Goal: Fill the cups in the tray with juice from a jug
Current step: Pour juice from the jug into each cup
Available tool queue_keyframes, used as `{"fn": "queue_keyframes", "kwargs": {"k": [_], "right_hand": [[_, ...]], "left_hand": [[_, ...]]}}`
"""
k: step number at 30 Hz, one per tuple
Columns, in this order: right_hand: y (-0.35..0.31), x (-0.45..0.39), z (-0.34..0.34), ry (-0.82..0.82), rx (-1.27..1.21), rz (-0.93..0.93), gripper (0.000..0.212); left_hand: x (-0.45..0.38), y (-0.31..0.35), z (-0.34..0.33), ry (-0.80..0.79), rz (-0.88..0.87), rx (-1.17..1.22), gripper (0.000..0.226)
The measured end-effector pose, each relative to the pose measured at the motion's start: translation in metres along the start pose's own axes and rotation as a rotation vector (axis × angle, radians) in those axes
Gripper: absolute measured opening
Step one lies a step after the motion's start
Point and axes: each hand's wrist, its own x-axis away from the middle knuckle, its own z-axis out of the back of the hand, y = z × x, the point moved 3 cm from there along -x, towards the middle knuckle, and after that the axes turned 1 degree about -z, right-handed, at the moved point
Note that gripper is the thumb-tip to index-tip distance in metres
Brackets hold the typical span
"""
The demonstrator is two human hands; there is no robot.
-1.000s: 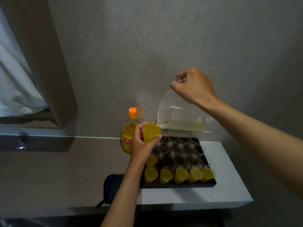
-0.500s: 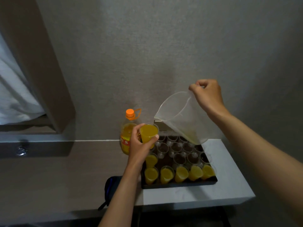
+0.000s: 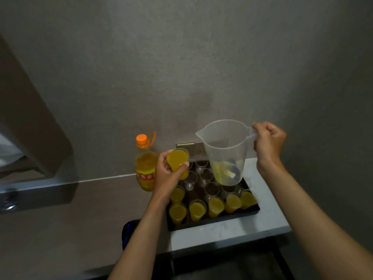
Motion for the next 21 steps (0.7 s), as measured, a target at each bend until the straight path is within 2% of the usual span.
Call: {"fn": "queue_keyframes", "kwargs": {"k": [9, 21], "right_hand": [[0.038, 0.010, 0.038, 0.135, -0.050, -0.087, 0.036], [0.068, 0.013, 0.047, 0.172, -0.068, -0.147, 0.031]], "left_hand": [[-0.014, -0.034, -0.029, -0.137, 0.095, -0.181, 0.053], [-0.029, -0.089, -0.046, -0.300, 0.210, -0.553, 0.060]]}}
